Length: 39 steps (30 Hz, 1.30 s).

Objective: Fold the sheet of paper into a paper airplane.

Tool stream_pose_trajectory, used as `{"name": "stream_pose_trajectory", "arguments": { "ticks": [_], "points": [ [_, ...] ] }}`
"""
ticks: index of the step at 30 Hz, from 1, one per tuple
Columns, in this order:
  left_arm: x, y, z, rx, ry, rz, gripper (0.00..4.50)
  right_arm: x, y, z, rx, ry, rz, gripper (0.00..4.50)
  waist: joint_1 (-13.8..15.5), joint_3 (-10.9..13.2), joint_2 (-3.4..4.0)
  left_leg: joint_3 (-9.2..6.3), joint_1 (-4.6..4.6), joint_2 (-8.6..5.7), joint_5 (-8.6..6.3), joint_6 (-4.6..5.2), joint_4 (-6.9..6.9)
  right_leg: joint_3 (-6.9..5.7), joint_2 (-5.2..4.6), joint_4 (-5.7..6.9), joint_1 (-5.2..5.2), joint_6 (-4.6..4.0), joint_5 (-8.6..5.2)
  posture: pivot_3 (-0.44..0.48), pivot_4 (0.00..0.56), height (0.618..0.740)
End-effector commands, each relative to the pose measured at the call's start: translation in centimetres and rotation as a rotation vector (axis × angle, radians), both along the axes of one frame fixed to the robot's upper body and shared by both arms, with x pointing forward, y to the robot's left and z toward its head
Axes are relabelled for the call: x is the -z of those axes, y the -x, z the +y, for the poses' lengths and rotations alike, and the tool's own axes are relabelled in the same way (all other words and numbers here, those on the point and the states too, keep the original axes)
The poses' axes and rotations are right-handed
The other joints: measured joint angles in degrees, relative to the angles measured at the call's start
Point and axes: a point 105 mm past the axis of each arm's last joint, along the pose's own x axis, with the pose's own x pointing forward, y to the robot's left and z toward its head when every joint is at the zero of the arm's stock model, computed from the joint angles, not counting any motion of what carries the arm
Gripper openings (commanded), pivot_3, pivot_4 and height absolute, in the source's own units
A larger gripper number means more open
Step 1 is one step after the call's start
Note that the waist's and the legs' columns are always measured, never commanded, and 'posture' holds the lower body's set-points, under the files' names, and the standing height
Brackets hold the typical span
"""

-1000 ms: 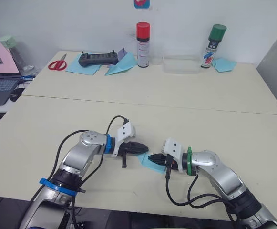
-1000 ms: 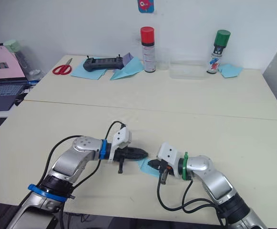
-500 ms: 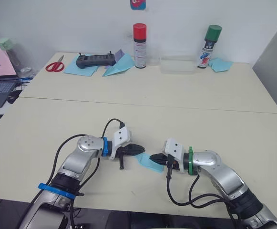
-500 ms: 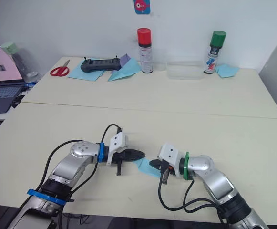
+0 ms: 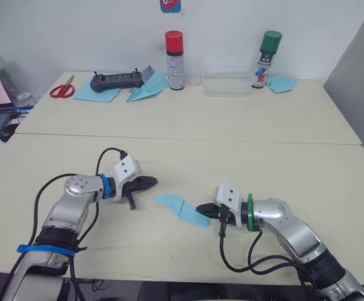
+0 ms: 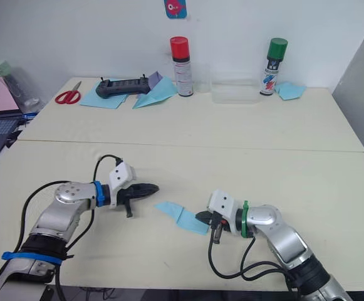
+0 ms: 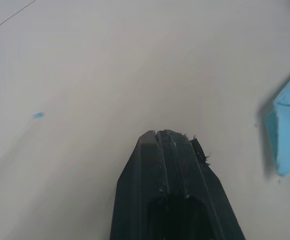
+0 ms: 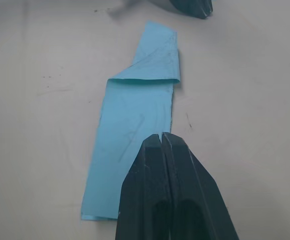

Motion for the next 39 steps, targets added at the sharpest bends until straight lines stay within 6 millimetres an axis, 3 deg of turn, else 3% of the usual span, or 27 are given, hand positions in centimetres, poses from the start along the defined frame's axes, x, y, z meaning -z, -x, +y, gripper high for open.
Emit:
{"name": "stream_pose_trajectory", "arguments": {
  "ticks": [1,3,5,11,13,15,18,21,25,33,39],
  "points": [
    [-3.2,0.5,-1.1,0.054,0.037,-0.087,0.0,-3.1,-0.3,0.3,-0.015,-0.127,-0.027,0.02,0.0,0.1,-0.05,0.0,-0.01,0.0,0.0,0.0,0.0,0.0,0.0,-0.01,-0.01,0.0,-0.01,0.0,0.15,0.74],
    [-4.8,1.4,-2.2,0.128,0.055,-0.11,0.0,-5.7,0.0,-0.2,-0.055,-0.204,-0.017,0.19,0.2,0.3,-0.07,-0.02,-0.32,0.0,0.0,-0.01,0.02,-0.03,-0.02,-0.01,-0.24,0.01,0.0,0.0,0.15,0.74],
    [-5.5,2.2,-2.6,0.176,0.051,-0.106,0.53,-6.9,0.6,-0.8,-0.084,-0.216,0.002,0.6,0.4,0.3,-0.06,-0.08,-0.88,-0.03,0.02,-0.03,0.15,-0.07,-0.03,0.0,-0.67,0.11,0.07,0.0,0.15,0.74],
    [-6.9,5.0,-2.8,0.329,-0.006,-0.077,2.29,-9.4,3.6,-2.7,-0.205,-0.214,0.076,2.7,0.4,0.4,-0.06,-0.11,-0.95,-0.06,0.01,-0.02,0.04,-0.15,-0.07,-0.04,-0.77,0.11,0.07,0.0,0.15,0.74],
    [-6.7,6.0,-2.3,0.369,-0.039,-0.062,2.95,-9.6,4.6,-3.1,-0.229,-0.2,0.101,3.41,0.4,0.4,-0.06,-0.11,-0.93,-0.04,0.01,-0.01,-0.01,-0.15,-0.06,-0.03,-0.8,0.02,0.01,0.0,0.15,0.74],
    [-6.4,7.0,-1.6,0.399,-0.075,-0.048,3.61,-8.1,6.3,-3.9,-0.287,-0.095,0.152,4.16,0.3,0.4,-0.04,-0.08,-0.93,-0.03,0.01,-0.01,-0.01,-0.13,-0.06,-0.03,-0.81,0.01,-0.01,0.0,0.15,0.74],
    [-6.4,8.2,-1.4,0.434,-0.097,-0.076,4.5,-6.1,7.4,-4.6,-0.296,-0.027,0.189,4.01,0.4,0.4,-0.09,-0.06,-0.93,-0.04,0.0,-0.01,0.01,-0.13,-0.08,-0.1,-0.78,0.02,-0.08,0.0,0.15,0.74],
    [-6.8,8.9,-1.6,0.402,-0.072,-0.16,4.5,-4.8,7.3,-4.0,-0.279,0.007,0.094,3.01,0.3,0.4,-0.1,-0.03,-0.93,-0.03,0.01,-0.02,0.06,-0.1,-0.09,-0.06,-0.8,0.03,-0.07,0.0,0.15,0.74],
    [-6.3,10.0,-1.4,0.31,-0.056,-0.175,4.5,-3.3,6.4,-3.2,-0.242,0.042,-0.02,3.01,0.2,0.4,-0.11,0.03,-0.86,-0.01,0.01,-0.02,0.08,-0.03,-0.09,-0.05,-0.79,0.07,-0.04,0.0,0.15,0.74],
    [-6.2,10.9,-1.7,0.216,-0.016,-0.204,4.5,-3.8,3.5,-1.0,-0.148,-0.05,-0.131,3.01,0.4,0.4,-0.16,0.01,-0.86,-0.02,0.01,-0.03,0.11,-0.05,-0.09,-0.03,-0.75,0.08,-0.02,0.0,0.15,0.74],
    [-7.3,9.8,-2.5,0.145,0.034,-0.222,4.5,-3.5,0.1,-0.3,0.013,-0.122,-0.079,3.01,0.4,0.4,-0.16,-0.02,-0.84,-0.02,0.02,-0.03,0.11,-0.08,-0.08,0.04,-0.75,0.05,-0.01,0.0,0.15,0.74]
  ]
}}
